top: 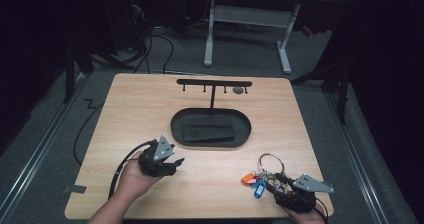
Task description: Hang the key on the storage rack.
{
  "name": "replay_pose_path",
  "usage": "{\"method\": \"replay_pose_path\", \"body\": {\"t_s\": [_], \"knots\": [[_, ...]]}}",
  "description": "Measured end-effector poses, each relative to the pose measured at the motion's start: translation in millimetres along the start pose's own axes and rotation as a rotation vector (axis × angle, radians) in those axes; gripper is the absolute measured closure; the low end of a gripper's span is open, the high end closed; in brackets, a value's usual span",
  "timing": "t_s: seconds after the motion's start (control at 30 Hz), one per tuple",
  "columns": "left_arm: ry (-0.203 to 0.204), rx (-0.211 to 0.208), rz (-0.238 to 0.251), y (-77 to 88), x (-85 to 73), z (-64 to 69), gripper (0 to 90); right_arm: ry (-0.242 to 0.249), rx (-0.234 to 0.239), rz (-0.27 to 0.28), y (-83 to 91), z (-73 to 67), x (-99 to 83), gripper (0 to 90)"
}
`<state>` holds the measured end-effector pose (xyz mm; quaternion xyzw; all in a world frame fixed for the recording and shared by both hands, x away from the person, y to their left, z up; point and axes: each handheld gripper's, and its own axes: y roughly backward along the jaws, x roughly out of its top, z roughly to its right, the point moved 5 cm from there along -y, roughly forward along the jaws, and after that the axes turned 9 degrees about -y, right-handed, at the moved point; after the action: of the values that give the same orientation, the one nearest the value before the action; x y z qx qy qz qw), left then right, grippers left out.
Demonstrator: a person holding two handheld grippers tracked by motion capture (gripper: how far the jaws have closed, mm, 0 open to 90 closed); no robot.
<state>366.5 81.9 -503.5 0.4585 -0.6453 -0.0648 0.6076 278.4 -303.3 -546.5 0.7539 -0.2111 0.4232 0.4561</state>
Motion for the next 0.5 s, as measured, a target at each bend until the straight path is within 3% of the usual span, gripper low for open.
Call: {"method": "replay_pose_path", "body": {"t_s": [0.27, 0.5], "knots": [[0.062, -0.019, 0.019, 10.8, -36.3, 25.7, 36.1, 0.0, -0.003, -0.002, 0.4, 0.5, -0.4, 44.3], [0.135, 0.014, 0.059, 24.5, -62.5, 32.0, 34.1, 0.008, -0.01, -0.014, 0.1, 1.8, -1.2, 44.3]]}}
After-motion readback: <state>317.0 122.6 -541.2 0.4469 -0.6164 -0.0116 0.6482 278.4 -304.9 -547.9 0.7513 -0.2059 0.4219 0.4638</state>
